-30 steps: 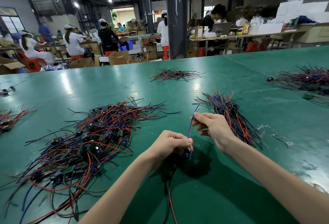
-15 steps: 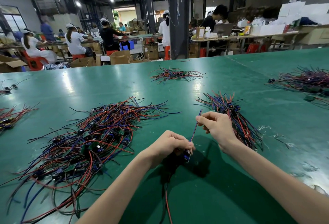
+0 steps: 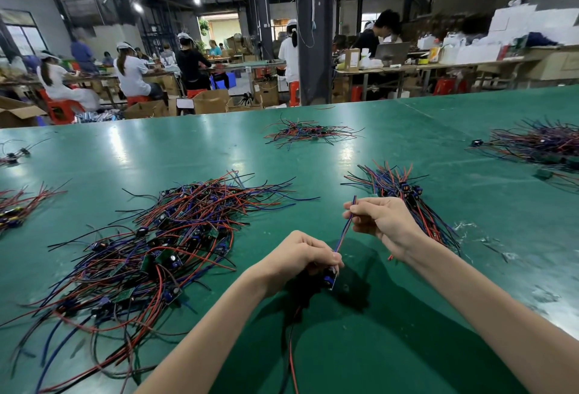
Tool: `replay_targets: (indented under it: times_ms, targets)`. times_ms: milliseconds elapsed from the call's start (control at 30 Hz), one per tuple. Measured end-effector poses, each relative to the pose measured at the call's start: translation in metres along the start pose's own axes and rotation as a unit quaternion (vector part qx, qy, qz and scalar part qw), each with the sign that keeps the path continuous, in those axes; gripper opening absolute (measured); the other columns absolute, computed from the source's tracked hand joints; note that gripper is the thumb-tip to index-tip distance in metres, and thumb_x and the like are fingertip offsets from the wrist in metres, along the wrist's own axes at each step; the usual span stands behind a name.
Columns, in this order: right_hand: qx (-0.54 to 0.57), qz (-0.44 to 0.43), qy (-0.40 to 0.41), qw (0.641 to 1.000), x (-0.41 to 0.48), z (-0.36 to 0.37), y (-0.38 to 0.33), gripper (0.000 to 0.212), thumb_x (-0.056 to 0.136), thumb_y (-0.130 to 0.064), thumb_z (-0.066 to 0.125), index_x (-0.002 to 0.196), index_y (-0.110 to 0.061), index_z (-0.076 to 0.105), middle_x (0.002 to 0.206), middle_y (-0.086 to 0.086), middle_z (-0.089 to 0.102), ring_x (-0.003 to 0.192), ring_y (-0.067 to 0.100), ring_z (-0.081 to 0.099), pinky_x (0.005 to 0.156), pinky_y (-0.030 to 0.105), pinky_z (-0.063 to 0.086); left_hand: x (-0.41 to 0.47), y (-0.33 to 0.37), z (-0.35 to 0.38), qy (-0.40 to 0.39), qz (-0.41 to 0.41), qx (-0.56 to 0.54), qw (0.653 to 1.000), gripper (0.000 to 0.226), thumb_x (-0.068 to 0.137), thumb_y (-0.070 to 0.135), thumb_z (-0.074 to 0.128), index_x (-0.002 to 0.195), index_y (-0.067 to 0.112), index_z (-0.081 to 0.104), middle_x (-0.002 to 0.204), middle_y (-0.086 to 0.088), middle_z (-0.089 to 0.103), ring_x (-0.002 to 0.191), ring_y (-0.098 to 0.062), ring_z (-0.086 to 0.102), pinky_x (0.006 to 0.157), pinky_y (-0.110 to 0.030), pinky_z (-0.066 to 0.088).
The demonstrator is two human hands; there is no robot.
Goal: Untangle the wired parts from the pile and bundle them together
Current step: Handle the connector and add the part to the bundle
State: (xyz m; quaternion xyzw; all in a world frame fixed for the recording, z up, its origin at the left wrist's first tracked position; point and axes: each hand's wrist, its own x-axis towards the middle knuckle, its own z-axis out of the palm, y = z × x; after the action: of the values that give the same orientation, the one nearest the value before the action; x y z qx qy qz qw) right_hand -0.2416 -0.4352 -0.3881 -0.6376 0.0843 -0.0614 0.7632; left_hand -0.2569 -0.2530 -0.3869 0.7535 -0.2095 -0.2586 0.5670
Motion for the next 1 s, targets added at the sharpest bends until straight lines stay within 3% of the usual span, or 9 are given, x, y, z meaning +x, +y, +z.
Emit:
replay_targets:
  times_ms: [200, 367, 567, 867, 1000]
  targets:
    - [-0.018, -0.009, -0.013, 1.0, -0.0025, 0.0008, -0.0022, 0.017, 0.088, 0.009, 0.053, 0.082, 0.003, 0.067, 0.057, 0.004, 0.068, 0.043, 0.005, 0.056, 0.049, 0.018, 0.053, -0.0013, -0.0001, -0.0004, -0.007, 0.001, 0.005, 1.0, 0.021, 0.069, 0.025, 0.066, 0.049, 0.019, 0.069, 0.08, -0.018, 0.056, 0.061, -0.016, 0.04, 0.058, -0.024, 0.031]
    - [-0.022, -0.008, -0.021, 0.999, -0.0036, 0.0018, -0.0023, 0.018, 0.088, 0.01, 0.051, 0.082, 0.003, 0.067, 0.057, 0.004, 0.069, 0.043, 0.006, 0.057, 0.049, 0.019, 0.053, -0.0011, -0.0027, -0.0034, -0.038, 0.009, -0.014, 0.999, 0.028, 0.084, 0.005, 0.062, 0.056, 0.009, 0.063, 0.073, -0.009, 0.062, 0.053, -0.008, 0.042, 0.053, -0.016, 0.033]
    - [-0.012, -0.007, -0.041, 0.999, -0.003, 0.0013, -0.0011, 0.017, 0.088, 0.009, 0.051, 0.085, 0.003, 0.067, 0.06, 0.005, 0.07, 0.045, 0.005, 0.057, 0.05, 0.019, 0.053, -0.0024, -0.002, -0.0033, -0.088, 0.014, -0.029, 0.996, 0.028, 0.092, 0.003, 0.05, 0.066, 0.005, 0.059, 0.073, 0.007, 0.066, 0.067, -0.019, 0.034, 0.056, -0.017, 0.032]
    - [0.073, -0.003, -0.027, 0.997, -0.0001, 0.0018, 0.0013, 0.012, 0.088, 0.007, 0.055, 0.086, 0.003, 0.066, 0.063, 0.007, 0.07, 0.045, 0.005, 0.056, 0.052, 0.017, 0.052, 0.0025, -0.0051, -0.0024, -0.017, 0.02, -0.063, 0.998, 0.037, 0.09, 0.005, 0.055, 0.056, 0.014, 0.067, 0.072, 0.002, 0.07, 0.068, -0.02, 0.035, 0.055, -0.019, 0.031]
    - [0.074, -0.009, -0.023, 0.997, -0.0008, 0.0042, 0.0002, 0.009, 0.09, -0.003, 0.058, 0.086, 0.001, 0.066, 0.074, 0.011, 0.069, 0.052, 0.01, 0.056, 0.054, 0.019, 0.053, 0.0049, -0.0066, -0.0032, 0.032, 0.024, -0.072, 0.997, 0.038, 0.09, 0.01, 0.058, 0.054, 0.016, 0.068, 0.076, 0.003, 0.07, 0.063, -0.012, 0.045, 0.057, -0.019, 0.034]
